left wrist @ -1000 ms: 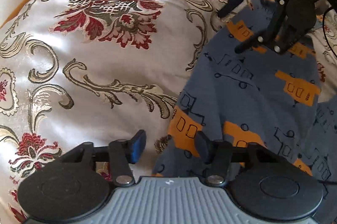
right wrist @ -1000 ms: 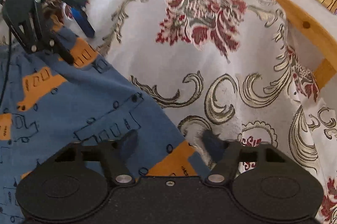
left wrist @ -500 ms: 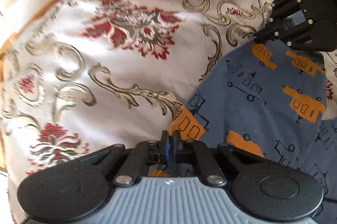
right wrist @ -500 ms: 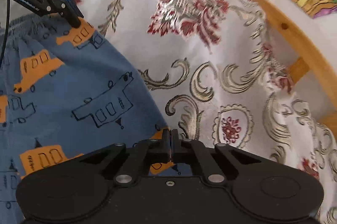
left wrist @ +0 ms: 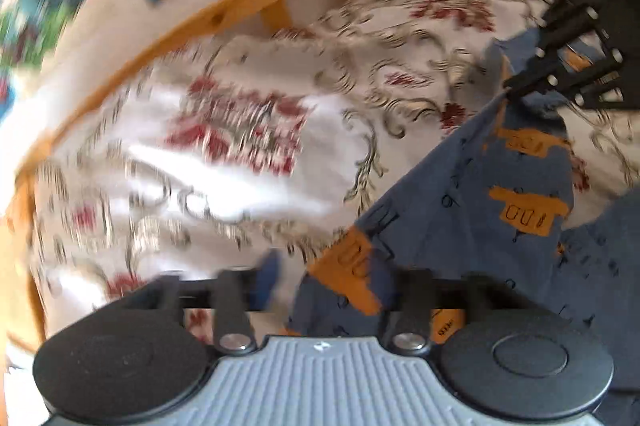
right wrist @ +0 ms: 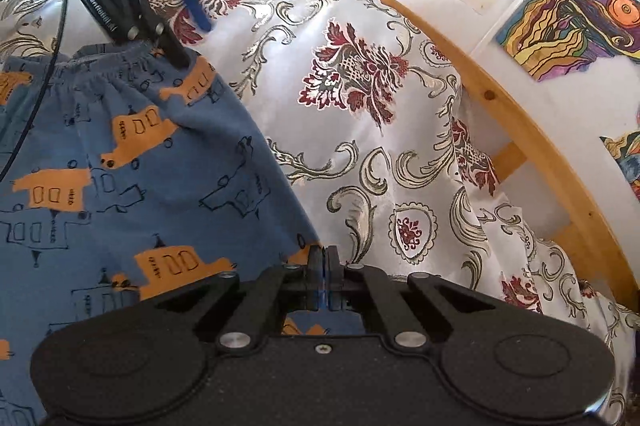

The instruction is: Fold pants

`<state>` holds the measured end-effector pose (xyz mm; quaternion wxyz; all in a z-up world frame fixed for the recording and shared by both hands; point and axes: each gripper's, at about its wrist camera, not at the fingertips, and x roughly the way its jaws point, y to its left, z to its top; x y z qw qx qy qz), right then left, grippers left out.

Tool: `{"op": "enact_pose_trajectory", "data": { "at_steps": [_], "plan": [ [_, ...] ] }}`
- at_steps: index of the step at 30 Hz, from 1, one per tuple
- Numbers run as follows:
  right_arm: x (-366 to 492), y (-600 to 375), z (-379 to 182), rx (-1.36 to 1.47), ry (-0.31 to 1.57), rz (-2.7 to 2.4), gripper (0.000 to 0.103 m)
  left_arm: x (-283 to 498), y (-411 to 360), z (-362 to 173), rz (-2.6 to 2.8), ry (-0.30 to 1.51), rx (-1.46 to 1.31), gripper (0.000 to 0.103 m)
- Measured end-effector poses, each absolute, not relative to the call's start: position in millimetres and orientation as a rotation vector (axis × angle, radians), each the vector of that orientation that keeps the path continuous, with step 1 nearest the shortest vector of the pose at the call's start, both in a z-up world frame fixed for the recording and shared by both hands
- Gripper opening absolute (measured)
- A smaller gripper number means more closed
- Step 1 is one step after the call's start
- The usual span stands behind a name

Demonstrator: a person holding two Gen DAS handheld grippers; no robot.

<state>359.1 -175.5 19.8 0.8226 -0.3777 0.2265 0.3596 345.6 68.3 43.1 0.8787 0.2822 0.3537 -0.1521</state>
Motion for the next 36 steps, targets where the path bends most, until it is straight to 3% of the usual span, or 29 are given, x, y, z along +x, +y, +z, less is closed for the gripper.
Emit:
{"op": "enact_pose_trajectory", "data": {
  "at_steps": [7, 9, 10, 16, 28, 36],
  "plan": [
    [341.5, -179.2, 23.0, -0.831, 0.455, 0.783, 0.000, 365.7, 55.9, 29.5, -0.417, 0.790, 0.675, 0.062],
    [339.3, -180.8, 24.0, -0.840, 0.451, 0.779, 0.000, 372.8, 54.4, 22.2, -0.433, 0.827, 0.680, 0.045],
    [338.7, -181.6, 24.9, -0.840, 0.452, 0.776, 0.000, 376.4, 53.0, 20.1, -0.446, 0.850, 0.675, 0.021],
    [326.3, -189.6, 30.1, -0.823, 0.448, 0.757, 0.000, 362.8, 47.4, 22.8, -0.462, 0.834, 0.714, 0.002],
    [224.2, -196.5, 48.6, -0.770, 0.320, 0.700, 0.000, 247.6, 34.8, 60.8, -0.308, 0.496, 0.823, 0.001],
    [122.1, -182.3, 17.7, -0.865, 0.301, 0.724, 0.000, 153.0, 34.4, 32.2, -0.320, 0.467, 0.865, 0.001]
  ]
}}
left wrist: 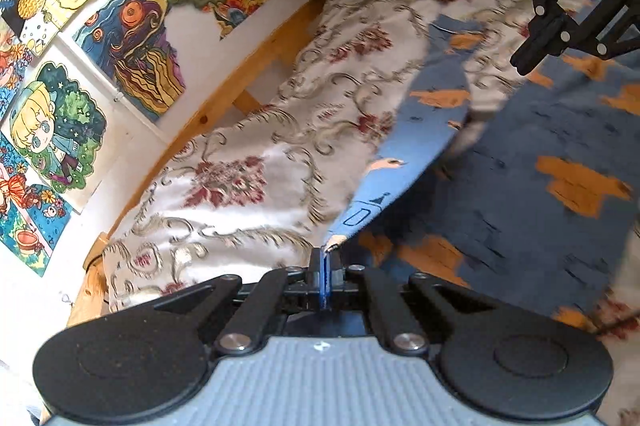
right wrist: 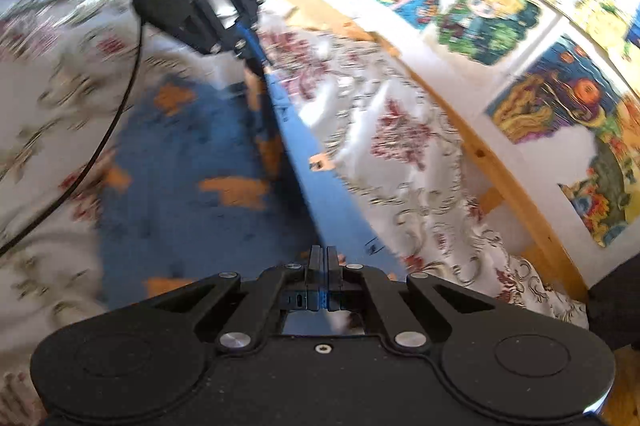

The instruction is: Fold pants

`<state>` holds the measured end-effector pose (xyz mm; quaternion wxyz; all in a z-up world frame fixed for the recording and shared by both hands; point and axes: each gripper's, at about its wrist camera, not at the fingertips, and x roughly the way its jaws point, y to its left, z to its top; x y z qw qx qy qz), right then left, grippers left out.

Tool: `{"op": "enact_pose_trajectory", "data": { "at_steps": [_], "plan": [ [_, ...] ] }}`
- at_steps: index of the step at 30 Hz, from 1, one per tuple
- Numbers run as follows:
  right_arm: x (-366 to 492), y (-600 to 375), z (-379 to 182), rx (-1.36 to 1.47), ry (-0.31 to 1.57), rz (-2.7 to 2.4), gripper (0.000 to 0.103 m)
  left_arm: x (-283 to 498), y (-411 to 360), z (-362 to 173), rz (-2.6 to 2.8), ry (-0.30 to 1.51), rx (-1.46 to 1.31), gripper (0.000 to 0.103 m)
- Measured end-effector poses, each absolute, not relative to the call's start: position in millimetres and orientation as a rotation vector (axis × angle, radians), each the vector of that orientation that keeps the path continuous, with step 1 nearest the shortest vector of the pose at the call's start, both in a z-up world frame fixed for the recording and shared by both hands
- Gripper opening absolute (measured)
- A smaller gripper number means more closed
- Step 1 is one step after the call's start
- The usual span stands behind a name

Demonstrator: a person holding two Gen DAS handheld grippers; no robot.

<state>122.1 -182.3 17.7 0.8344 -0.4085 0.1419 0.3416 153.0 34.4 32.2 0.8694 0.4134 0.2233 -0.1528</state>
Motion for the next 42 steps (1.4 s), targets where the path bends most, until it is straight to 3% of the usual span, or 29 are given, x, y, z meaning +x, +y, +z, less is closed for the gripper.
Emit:
{"op": "enact_pose_trajectory", "data": {
  "at_steps": [3, 5, 7, 12, 16, 17, 19, 26, 30, 38, 39, 42],
  "plan": [
    [121.1, -174.8, 3.0, -0.888, 0.326, 0.707, 0.002, 141.6, 32.4, 25.3, -0.301, 0.480, 0.854, 0.001],
    [132.3, -171.6, -4.2, -0.877, 0.327, 0.655, 0.023, 142.9, 34.2, 28.3, -0.285, 0.494, 0.804, 0.001],
    [147.7, -168.0, -11.3, -0.871, 0.324, 0.608, 0.036, 147.1, 35.1, 33.1, -0.278, 0.496, 0.776, 0.001],
    [179.7, -150.7, -40.6, -0.931, 0.319, 0.576, 0.037, 151.7, 36.7, 40.6, -0.284, 0.505, 0.763, 0.001],
    [195.9, -135.1, -63.6, -0.989, 0.286, 0.538, 0.037, 151.9, 37.9, 43.7, -0.290, 0.512, 0.754, 0.001],
    [200.2, -133.0, -67.4, -1.003, 0.271, 0.517, 0.028, 151.5, 38.0, 44.4, -0.290, 0.511, 0.754, 0.001],
    [207.2, -133.5, -67.0, -0.986, 0.274, 0.489, 0.001, 150.5, 38.5, 44.6, -0.291, 0.510, 0.759, 0.001],
    [171.7, -157.3, -32.1, -0.976, 0.248, 0.496, 0.000, 139.9, 38.5, 35.3, -0.302, 0.517, 0.771, 0.001],
    [113.2, -166.8, -11.6, -1.008, 0.325, 0.548, 0.000, 123.3, 41.9, 20.6, -0.332, 0.555, 0.775, 0.001],
    [40.3, -148.3, -41.2, -0.960, 0.484, 0.591, 0.000, 93.5, 38.9, -21.2, -0.359, 0.626, 0.823, 0.001],
    [38.3, -146.6, -45.3, -0.985, 0.467, 0.593, 0.002, 92.4, 39.1, -23.4, -0.353, 0.628, 0.820, 0.002],
    [36.1, -145.8, -49.7, -1.017, 0.421, 0.577, 0.033, 92.2, 42.0, -27.2, -0.329, 0.634, 0.798, 0.010]
  ]
}}
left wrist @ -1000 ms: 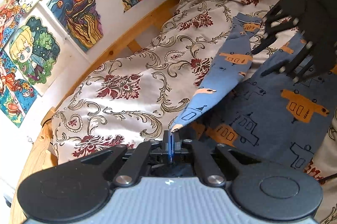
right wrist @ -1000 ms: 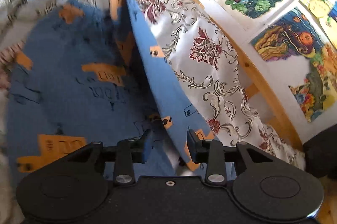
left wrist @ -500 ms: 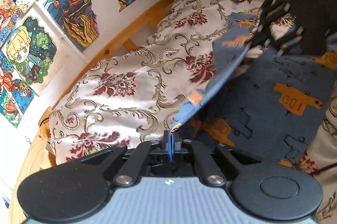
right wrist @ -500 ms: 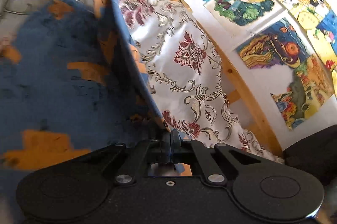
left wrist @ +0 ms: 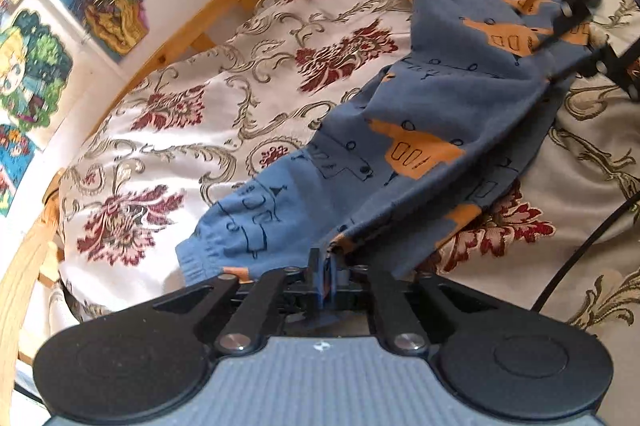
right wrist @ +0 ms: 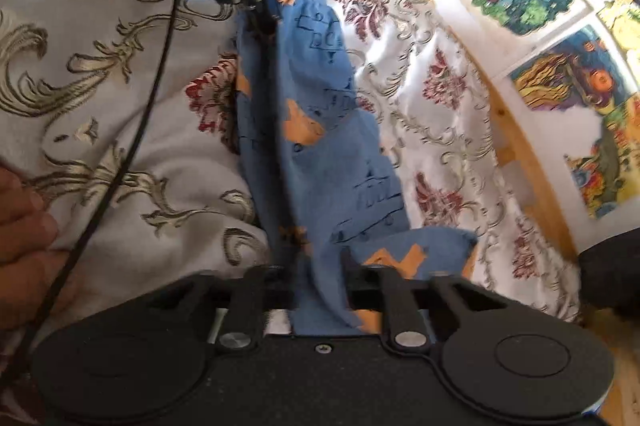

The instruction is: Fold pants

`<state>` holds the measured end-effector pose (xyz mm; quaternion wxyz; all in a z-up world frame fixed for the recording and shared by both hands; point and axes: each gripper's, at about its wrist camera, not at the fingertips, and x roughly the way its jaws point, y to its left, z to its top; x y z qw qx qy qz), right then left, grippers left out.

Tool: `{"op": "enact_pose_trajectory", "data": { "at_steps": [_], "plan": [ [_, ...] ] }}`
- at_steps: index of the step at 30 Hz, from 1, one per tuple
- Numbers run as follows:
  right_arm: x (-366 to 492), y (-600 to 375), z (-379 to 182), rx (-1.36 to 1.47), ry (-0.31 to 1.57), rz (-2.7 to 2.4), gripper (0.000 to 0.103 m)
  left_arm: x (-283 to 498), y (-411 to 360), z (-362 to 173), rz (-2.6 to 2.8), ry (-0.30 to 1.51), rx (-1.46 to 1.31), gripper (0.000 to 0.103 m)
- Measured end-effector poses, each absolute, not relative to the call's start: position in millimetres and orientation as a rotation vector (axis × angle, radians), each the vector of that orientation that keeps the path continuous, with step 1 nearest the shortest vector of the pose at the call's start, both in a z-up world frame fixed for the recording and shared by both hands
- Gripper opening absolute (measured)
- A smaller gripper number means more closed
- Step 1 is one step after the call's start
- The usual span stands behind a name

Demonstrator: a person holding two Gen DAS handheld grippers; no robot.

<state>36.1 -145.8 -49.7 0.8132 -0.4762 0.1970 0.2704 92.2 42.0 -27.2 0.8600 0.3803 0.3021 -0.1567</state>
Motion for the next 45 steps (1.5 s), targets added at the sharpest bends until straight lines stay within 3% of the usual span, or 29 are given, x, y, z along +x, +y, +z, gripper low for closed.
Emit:
{"op": "enact_pose_trajectory", "data": {
  "at_steps": [1, 7, 9, 10, 17, 23, 24, 25, 26, 27, 28, 29, 31, 33, 34, 40, 45],
  "plan": [
    [36.8, -146.1, -50.5, -1.011, 0.416, 0.566, 0.042, 92.4, 42.4, -27.9, -0.321, 0.633, 0.798, 0.011],
    [42.6, -152.3, -59.9, -1.022, 0.394, 0.542, 0.040, 91.4, 40.7, -32.2, -0.308, 0.635, 0.824, 0.012],
    [45.4, -153.1, -61.3, -1.018, 0.403, 0.546, 0.018, 90.8, 39.8, -33.1, -0.305, 0.635, 0.829, 0.012],
    [46.3, -153.3, -60.9, -1.010, 0.411, 0.551, 0.000, 90.7, 39.8, -33.4, -0.306, 0.635, 0.830, 0.012],
    [36.7, -153.6, -45.2, -0.986, 0.464, 0.578, 0.000, 88.0, 40.0, -35.6, -0.333, 0.653, 0.852, 0.009],
    [34.6, -149.0, -67.4, -1.066, 0.523, 0.619, 0.000, 95.9, 42.3, -41.0, -0.378, 0.738, 0.829, 0.009],
    [34.4, -149.8, -66.1, -1.065, 0.514, 0.614, 0.003, 97.7, 43.4, -39.1, -0.380, 0.751, 0.806, 0.010],
    [34.2, -151.4, -63.2, -1.046, 0.514, 0.606, 0.020, 98.9, 45.0, -35.7, -0.381, 0.763, 0.771, 0.015],
    [34.0, -154.8, -57.3, -1.014, 0.520, 0.597, 0.045, 100.3, 47.7, -31.0, -0.386, 0.785, 0.721, 0.024],
    [33.6, -160.2, -49.6, -0.967, 0.536, 0.597, 0.057, 100.5, 50.1, -26.0, -0.388, 0.798, 0.671, 0.033],
    [34.7, -167.3, -41.2, -0.911, 0.559, 0.595, 0.074, 99.1, 52.4, -20.0, -0.387, 0.801, 0.612, 0.054],
    [37.6, -175.9, -33.2, -0.845, 0.589, 0.586, 0.079, 97.2, 53.6, -14.3, -0.382, 0.798, 0.557, 0.066],
    [46.6, -197.1, -20.2, -0.699, 0.653, 0.524, 0.083, 93.0, 48.1, -4.0, -0.387, 0.788, 0.466, 0.069],
    [56.8, -223.2, -11.6, -0.573, 0.684, 0.425, 0.095, 90.0, 33.7, 2.6, -0.411, 0.753, 0.441, 0.082],
    [61.6, -238.0, -7.8, -0.517, 0.684, 0.361, 0.102, 88.2, 23.7, 4.6, -0.421, 0.727, 0.445, 0.093],
    [89.0, -320.8, 6.8, -0.263, 0.640, 0.085, 0.102, 79.3, -61.7, 4.3, -0.555, 0.592, 0.509, 0.099],
    [100.5, -380.8, 4.0, 0.047, 0.620, 0.039, 0.102, 78.2, -119.8, -7.1, -0.612, 0.589, 0.531, 0.098]
  ]
}}
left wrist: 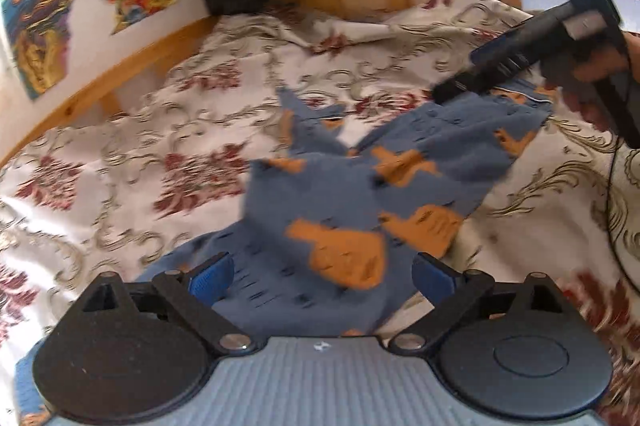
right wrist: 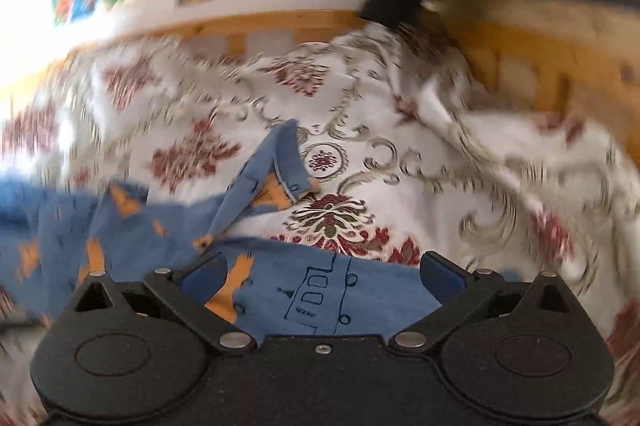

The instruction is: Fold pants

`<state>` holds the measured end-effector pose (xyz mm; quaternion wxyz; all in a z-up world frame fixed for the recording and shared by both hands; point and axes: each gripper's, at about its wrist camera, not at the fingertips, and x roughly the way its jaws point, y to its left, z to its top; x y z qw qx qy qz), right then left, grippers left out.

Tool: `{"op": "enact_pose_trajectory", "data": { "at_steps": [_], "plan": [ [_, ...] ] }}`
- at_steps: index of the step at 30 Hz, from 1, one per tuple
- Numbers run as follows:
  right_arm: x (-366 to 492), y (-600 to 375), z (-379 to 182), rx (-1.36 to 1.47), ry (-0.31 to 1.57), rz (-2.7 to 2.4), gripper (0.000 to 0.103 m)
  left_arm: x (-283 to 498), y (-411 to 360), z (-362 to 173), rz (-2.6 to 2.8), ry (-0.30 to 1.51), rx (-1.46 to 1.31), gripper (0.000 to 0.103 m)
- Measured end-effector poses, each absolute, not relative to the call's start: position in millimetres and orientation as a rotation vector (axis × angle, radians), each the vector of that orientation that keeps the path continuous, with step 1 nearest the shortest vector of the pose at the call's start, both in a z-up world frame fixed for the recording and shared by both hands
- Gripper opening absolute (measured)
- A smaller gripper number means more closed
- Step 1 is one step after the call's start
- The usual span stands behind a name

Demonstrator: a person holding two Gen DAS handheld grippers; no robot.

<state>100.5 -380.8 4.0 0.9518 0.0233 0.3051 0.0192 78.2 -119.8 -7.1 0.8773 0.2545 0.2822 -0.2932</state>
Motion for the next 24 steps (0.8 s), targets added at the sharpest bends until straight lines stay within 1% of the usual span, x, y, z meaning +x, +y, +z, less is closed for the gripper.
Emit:
{"op": "enact_pose_trajectory", "data": {
  "at_steps": [2, 6, 11, 12, 14, 15, 16, 17, 18, 19, 20, 22, 24],
  "plan": [
    [104.0, -390.1, 2.1, 0.123, 0.623, 0.035, 0.102, 73.3, -130.5, -12.0, -0.627, 0.603, 0.523, 0.095],
    [107.5, -374.5, 4.7, 0.067, 0.567, 0.109, 0.102, 80.0, -140.6, -18.4, -0.583, 0.659, 0.489, 0.091],
    [117.2, -353.8, 0.5, 0.053, 0.577, 0.208, 0.102, 96.7, -153.4, -23.3, -0.482, 0.701, 0.416, 0.078],
    [118.5, -350.9, -1.2, 0.061, 0.584, 0.223, 0.102, 98.6, -157.1, -26.2, -0.484, 0.715, 0.419, 0.074],
    [120.1, -348.2, -3.5, 0.074, 0.594, 0.249, 0.101, 100.9, -164.5, -32.8, -0.496, 0.733, 0.449, 0.061],
    [120.5, -348.1, -4.9, 0.082, 0.600, 0.258, 0.100, 100.7, -167.7, -35.4, -0.494, 0.735, 0.467, 0.058],
    [121.4, -348.4, -6.8, 0.090, 0.608, 0.263, 0.095, 101.4, -170.1, -38.0, -0.492, 0.736, 0.483, 0.048],
    [122.5, -349.5, -8.3, 0.104, 0.618, 0.265, 0.090, 102.9, -171.9, -40.6, -0.487, 0.740, 0.491, 0.032],
    [124.0, -351.5, -9.5, 0.117, 0.628, 0.270, 0.087, 105.0, -171.9, -42.4, -0.480, 0.749, 0.490, 0.025],
    [125.1, -352.9, -10.6, 0.133, 0.640, 0.274, 0.080, 108.4, -170.5, -44.3, -0.473, 0.763, 0.483, 0.017],
    [126.4, -353.7, -11.5, 0.145, 0.651, 0.278, 0.072, 111.7, -168.1, -45.4, -0.471, 0.772, 0.470, 0.012],
    [131.9, -355.0, -12.3, 0.172, 0.661, 0.297, 0.063, 116.7, -160.9, -45.4, -0.474, 0.785, 0.433, 0.005],
    [147.1, -355.4, -13.2, 0.198, 0.689, 0.322, 0.062, 122.9, -152.6, -43.8, -0.487, 0.807, 0.385, 0.003]
  ]
}}
